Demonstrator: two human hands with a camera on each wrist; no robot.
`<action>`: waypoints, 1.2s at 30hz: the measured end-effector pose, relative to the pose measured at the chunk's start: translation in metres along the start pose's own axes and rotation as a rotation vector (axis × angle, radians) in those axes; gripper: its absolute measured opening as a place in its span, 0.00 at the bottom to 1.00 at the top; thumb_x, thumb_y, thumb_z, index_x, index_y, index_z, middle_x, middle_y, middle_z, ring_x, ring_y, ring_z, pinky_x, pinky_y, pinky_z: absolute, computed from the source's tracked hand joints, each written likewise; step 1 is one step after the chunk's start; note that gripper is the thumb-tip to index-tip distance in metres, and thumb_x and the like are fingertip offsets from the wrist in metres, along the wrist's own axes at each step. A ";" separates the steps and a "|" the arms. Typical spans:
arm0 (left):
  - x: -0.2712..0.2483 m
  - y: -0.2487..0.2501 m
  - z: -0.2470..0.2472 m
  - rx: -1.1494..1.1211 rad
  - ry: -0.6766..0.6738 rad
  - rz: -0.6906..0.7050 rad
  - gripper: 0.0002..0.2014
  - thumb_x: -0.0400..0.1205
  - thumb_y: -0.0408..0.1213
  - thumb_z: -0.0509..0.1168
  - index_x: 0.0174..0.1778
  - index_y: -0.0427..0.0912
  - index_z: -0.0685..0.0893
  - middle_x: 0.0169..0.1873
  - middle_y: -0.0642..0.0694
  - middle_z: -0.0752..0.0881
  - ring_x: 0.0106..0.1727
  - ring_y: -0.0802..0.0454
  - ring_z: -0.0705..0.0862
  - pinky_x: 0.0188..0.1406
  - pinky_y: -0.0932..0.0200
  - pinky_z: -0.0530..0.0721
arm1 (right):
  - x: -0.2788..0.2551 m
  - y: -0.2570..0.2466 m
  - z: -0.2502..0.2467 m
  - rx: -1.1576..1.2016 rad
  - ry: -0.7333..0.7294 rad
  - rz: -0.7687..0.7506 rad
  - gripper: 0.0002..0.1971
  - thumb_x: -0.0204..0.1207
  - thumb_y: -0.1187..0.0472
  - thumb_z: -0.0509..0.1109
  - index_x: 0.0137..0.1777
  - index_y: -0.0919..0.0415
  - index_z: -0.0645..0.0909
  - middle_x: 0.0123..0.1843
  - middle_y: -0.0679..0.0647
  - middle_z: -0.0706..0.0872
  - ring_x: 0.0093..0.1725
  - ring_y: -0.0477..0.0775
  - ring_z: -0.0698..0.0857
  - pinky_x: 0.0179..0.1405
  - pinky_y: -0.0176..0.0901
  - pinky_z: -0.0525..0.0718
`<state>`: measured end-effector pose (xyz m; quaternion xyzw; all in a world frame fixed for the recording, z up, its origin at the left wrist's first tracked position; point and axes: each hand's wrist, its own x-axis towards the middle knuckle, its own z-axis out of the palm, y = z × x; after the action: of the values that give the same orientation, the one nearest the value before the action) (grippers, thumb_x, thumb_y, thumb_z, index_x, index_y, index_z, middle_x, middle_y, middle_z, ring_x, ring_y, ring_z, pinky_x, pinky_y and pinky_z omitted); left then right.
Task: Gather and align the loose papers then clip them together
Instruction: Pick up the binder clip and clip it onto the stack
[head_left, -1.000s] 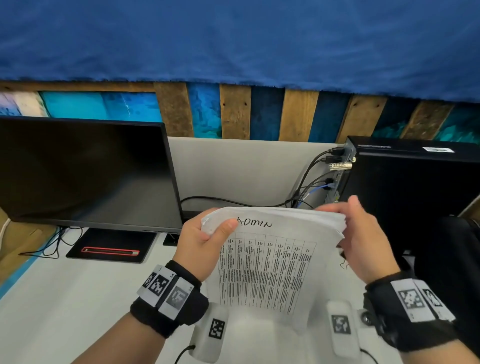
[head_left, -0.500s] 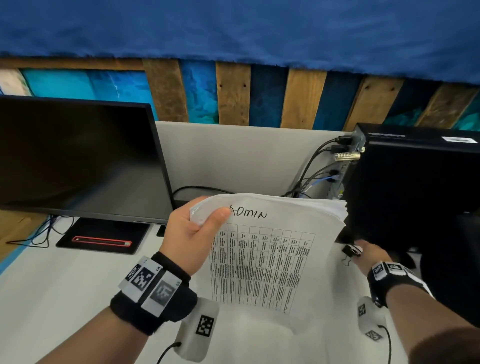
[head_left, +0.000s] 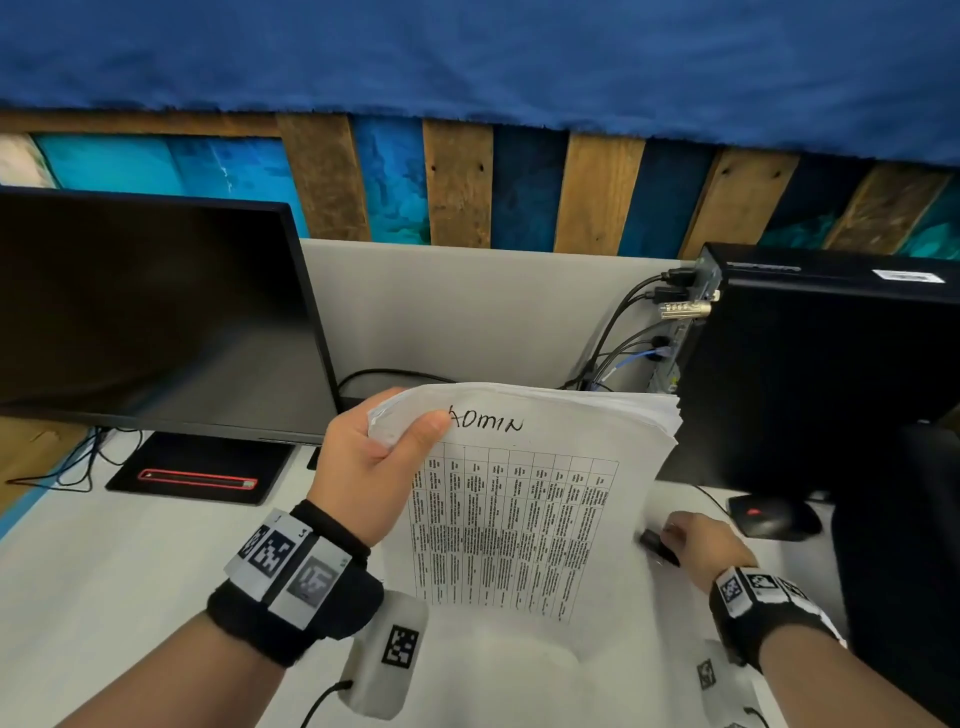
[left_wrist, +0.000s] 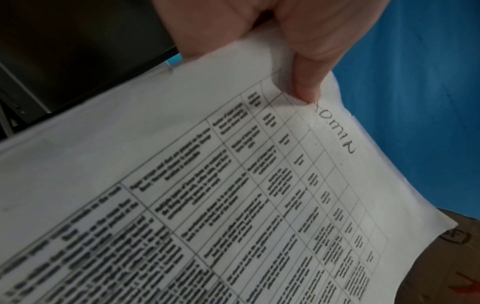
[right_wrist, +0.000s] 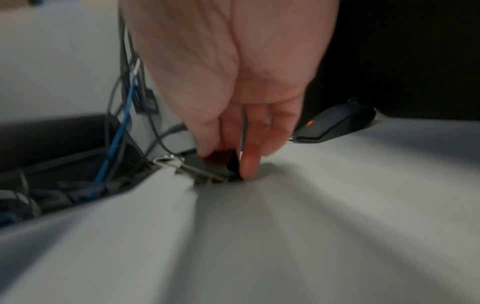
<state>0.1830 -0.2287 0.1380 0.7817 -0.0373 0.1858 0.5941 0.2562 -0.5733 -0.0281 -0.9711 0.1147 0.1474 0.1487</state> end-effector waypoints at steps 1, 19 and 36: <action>0.000 0.000 0.000 0.008 0.000 -0.001 0.08 0.80 0.36 0.68 0.52 0.44 0.89 0.47 0.54 0.91 0.48 0.59 0.89 0.43 0.70 0.84 | -0.006 -0.001 0.000 0.097 -0.014 -0.005 0.15 0.79 0.58 0.64 0.29 0.50 0.72 0.35 0.53 0.84 0.38 0.58 0.85 0.35 0.39 0.79; -0.011 0.017 -0.001 -0.027 -0.016 -0.041 0.08 0.79 0.34 0.68 0.51 0.48 0.89 0.45 0.53 0.92 0.47 0.59 0.90 0.46 0.65 0.87 | -0.065 -0.013 0.020 0.462 -0.290 0.129 0.18 0.70 0.49 0.75 0.50 0.64 0.80 0.37 0.54 0.84 0.30 0.48 0.80 0.23 0.34 0.75; -0.027 0.021 -0.017 -0.009 -0.040 -0.050 0.09 0.79 0.35 0.68 0.53 0.45 0.89 0.44 0.54 0.92 0.47 0.61 0.89 0.47 0.66 0.86 | -0.085 -0.008 -0.011 0.722 -0.257 0.068 0.23 0.54 0.56 0.85 0.37 0.62 0.72 0.22 0.57 0.79 0.24 0.54 0.70 0.19 0.38 0.62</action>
<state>0.1479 -0.2236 0.1520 0.7833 -0.0305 0.1553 0.6012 0.1817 -0.5546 0.0114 -0.8255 0.1718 0.2230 0.4891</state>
